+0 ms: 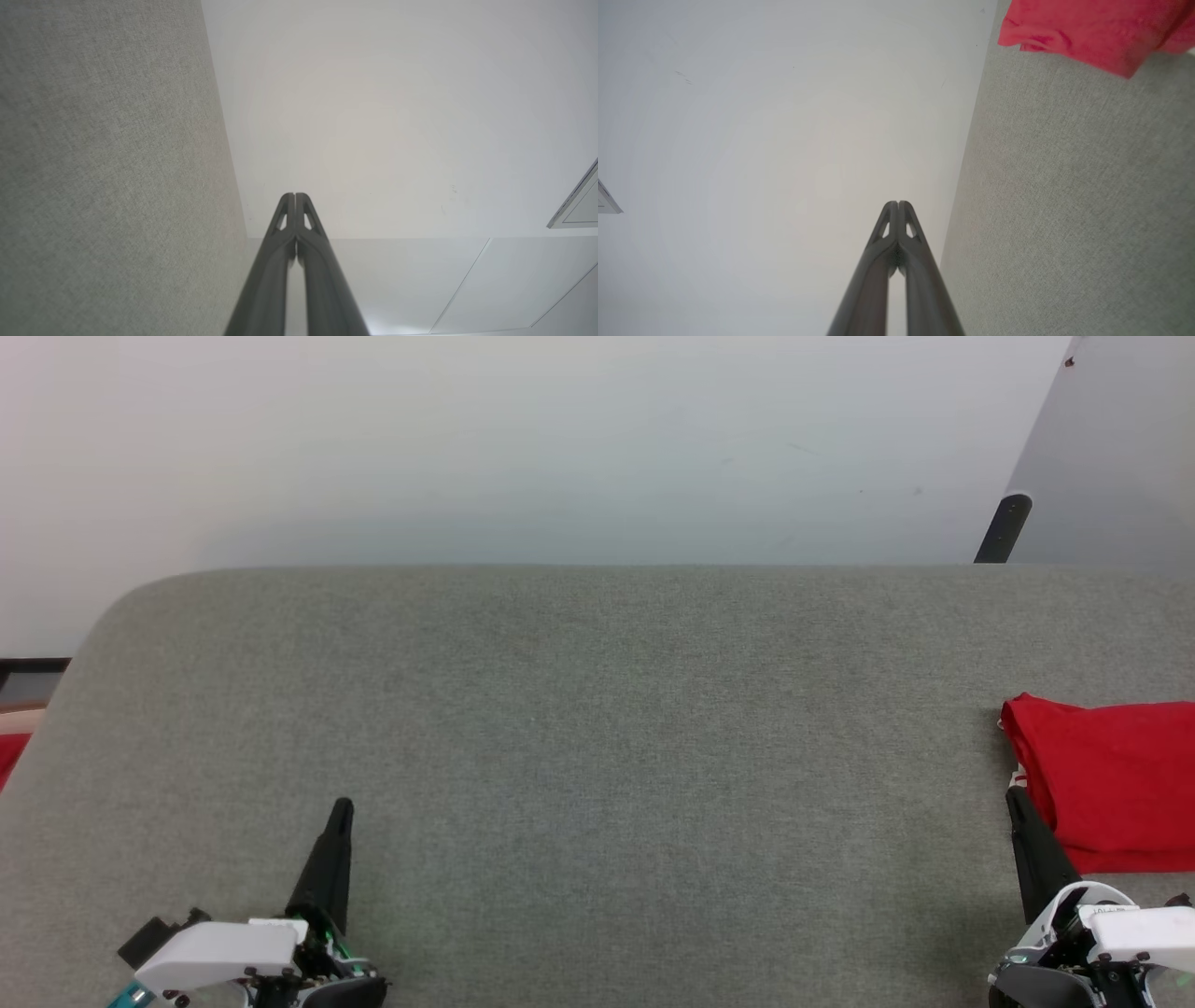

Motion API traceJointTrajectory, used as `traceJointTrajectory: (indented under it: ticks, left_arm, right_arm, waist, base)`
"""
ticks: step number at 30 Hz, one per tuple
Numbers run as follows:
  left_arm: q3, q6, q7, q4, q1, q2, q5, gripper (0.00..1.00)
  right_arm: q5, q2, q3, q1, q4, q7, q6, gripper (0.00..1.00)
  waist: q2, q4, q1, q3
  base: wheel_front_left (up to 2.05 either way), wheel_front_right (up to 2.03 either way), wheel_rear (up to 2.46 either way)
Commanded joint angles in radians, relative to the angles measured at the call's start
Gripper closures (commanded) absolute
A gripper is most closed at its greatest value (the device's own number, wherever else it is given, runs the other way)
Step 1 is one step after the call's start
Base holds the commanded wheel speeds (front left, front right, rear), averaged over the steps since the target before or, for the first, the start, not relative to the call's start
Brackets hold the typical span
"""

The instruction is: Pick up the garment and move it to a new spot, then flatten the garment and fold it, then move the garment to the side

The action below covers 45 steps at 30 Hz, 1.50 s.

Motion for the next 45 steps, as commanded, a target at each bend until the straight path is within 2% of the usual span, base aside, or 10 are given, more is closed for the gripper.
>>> traceJointTrajectory:
  ticks: [1, 45]
  left_arm:
    - [0.003, 0.002, 0.0, 0.001, -0.011, -0.002, 0.003, 1.0]
    - [0.005, 0.002, 0.003, 0.001, -0.011, -0.003, 0.005, 1.0]
  right_arm:
    - [0.004, 0.003, 0.0, -0.002, 0.001, 0.0, 0.0, 1.0]
    - [0.004, 0.003, 0.0, -0.002, 0.001, -0.001, 0.0, 1.0]
  waist:
    - [-0.0001, 0.0, 0.0, 0.0]
    - [-0.0001, 0.0, 0.0, 0.0]
  base:
    - [0.0, 0.0, 0.0]
    - [0.0, 0.0, 0.0]
